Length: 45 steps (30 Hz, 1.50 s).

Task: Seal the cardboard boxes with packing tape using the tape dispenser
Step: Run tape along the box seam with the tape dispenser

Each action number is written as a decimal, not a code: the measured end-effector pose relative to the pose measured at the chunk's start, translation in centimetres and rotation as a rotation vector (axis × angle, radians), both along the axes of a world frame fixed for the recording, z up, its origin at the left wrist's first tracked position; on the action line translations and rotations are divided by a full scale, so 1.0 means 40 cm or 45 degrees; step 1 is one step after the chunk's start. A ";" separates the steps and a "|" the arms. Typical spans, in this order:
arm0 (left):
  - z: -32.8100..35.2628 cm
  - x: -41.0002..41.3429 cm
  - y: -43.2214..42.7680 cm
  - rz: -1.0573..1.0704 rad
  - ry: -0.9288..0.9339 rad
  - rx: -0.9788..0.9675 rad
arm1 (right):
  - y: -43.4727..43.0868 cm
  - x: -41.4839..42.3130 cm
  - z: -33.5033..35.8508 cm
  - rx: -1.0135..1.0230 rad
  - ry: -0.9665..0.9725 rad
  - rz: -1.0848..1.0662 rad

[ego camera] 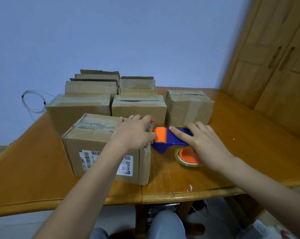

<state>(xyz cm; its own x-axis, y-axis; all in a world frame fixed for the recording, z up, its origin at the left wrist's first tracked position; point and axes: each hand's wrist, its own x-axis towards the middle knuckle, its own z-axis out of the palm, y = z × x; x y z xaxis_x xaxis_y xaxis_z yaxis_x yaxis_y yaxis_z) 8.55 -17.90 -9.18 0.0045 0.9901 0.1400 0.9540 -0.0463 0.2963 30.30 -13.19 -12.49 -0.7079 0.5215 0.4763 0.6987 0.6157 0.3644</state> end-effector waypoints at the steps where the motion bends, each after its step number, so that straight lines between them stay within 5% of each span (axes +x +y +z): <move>1: 0.001 0.000 0.001 0.003 -0.002 -0.001 | 0.001 0.001 0.001 0.001 0.004 -0.009; 6: 0.003 -0.003 -0.005 0.003 -0.011 -0.014 | -0.009 0.033 -0.062 0.046 -0.315 0.030; 13: 0.001 -0.008 -0.001 -0.034 -0.019 0.002 | 0.036 0.073 -0.013 0.025 0.220 -0.274; 19: 0.010 -0.005 -0.016 -0.127 -0.061 -0.036 | 0.089 0.061 -0.008 -0.731 0.739 -0.338; 23: 0.009 -0.004 -0.010 -0.159 0.055 -0.098 | 0.104 0.031 -0.021 -1.132 0.751 -0.409; 35: 0.019 -0.022 -0.009 -0.249 0.152 -0.223 | 0.124 -0.005 -0.053 -1.349 0.684 -0.504; 40: 0.059 -0.102 -0.014 -0.324 -0.414 -0.144 | 0.117 0.004 -0.057 -1.370 0.821 -0.494; 45: 0.081 -0.204 -0.011 -0.363 -0.492 -0.389 | 0.095 0.012 -0.045 -1.316 0.936 -0.448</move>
<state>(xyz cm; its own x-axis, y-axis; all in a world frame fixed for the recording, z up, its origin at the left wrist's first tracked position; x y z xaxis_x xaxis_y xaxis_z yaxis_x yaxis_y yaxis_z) 0.40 -18.32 -5.95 0.2826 0.9531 -0.1084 0.7358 -0.1429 0.6619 30.79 -9.40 -14.29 -0.2087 0.9773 -0.0379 0.7100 0.1248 -0.6930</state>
